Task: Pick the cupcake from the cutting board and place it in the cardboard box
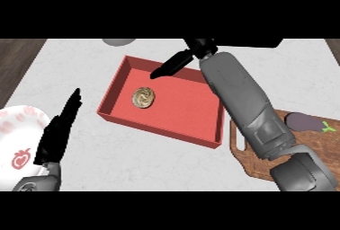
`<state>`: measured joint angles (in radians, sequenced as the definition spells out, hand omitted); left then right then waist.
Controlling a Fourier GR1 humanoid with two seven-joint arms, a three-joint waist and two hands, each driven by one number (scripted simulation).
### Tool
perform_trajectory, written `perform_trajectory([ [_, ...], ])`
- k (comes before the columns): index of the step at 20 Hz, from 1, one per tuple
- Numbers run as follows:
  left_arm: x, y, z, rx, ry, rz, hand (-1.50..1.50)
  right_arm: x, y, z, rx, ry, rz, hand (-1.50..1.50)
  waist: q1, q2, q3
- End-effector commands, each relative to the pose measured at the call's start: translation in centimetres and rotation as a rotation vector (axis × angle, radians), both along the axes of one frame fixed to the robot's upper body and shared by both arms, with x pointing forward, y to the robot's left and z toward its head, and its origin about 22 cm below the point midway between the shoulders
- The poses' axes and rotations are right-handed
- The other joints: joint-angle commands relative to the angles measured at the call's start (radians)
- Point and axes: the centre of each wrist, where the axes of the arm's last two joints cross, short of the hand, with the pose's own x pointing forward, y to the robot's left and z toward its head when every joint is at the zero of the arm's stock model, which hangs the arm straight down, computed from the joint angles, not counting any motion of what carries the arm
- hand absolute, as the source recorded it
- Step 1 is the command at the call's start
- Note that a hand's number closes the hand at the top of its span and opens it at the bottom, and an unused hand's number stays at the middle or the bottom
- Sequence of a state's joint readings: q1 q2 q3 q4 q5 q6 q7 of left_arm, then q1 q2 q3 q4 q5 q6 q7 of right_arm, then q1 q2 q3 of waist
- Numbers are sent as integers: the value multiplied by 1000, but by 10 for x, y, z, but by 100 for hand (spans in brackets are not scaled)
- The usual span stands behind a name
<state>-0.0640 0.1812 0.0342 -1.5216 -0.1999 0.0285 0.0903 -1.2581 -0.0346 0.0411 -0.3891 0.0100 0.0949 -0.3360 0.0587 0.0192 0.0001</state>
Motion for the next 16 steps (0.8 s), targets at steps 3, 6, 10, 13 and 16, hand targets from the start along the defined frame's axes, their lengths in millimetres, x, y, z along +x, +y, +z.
perform_trajectory([
  [3,2,-1,5,6,-7,-10,0,20,-72,10,151,40,-180,-150,-3,8,0],
  [6,0,8,4,0,1,-4,0,27,-113,30,155,40,-246,-150,3,10,0],
  [10,0,-7,0,-5,-6,-21,0,24,-175,27,195,40,-268,-150,15,20,1],
  [13,7,-8,5,-1,-37,-18,0,21,-208,43,193,27,-270,-150,28,30,2],
  [16,-5,-20,2,-4,-32,-35,0,13,-239,33,159,12,-224,-150,42,29,4],
])
